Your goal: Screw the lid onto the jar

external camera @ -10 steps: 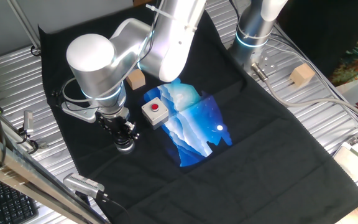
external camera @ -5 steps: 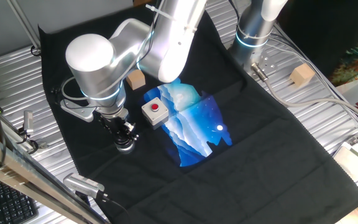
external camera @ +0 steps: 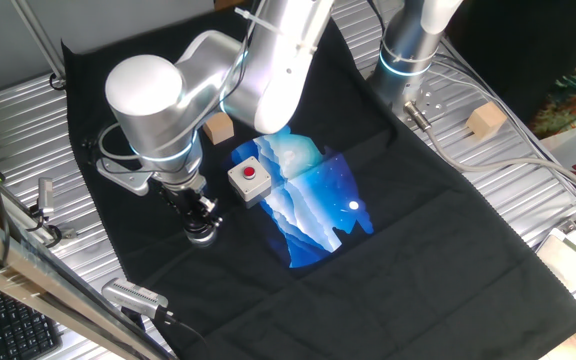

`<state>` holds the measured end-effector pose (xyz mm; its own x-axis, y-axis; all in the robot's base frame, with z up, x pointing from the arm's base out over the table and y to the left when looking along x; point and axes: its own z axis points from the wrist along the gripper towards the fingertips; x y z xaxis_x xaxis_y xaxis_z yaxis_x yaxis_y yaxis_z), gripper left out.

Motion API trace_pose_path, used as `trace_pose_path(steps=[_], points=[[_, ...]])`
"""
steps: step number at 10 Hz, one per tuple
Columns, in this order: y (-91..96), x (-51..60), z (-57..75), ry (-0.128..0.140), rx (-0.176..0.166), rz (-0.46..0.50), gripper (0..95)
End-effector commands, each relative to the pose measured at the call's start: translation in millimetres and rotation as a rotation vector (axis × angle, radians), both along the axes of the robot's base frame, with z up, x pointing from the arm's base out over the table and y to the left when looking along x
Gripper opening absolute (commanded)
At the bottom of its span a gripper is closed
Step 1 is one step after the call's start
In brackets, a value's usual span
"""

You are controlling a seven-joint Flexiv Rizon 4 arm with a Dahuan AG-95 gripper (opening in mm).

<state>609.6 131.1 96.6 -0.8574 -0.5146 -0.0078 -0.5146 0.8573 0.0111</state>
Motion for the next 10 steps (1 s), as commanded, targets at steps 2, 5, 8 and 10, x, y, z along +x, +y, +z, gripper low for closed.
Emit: trace_pose_path(steps=[2, 5, 8, 10], points=[[-0.2, 0.0, -0.3, 0.004, 0.001, -0.045, 0.0], [-0.2, 0.0, -0.3, 0.004, 0.003, -0.09, 0.0], [-0.2, 0.0, -0.3, 0.0, 0.001, -0.131, 0.0], [-0.2, 0.0, -0.3, -0.001, 0.008, -0.153, 0.0]])
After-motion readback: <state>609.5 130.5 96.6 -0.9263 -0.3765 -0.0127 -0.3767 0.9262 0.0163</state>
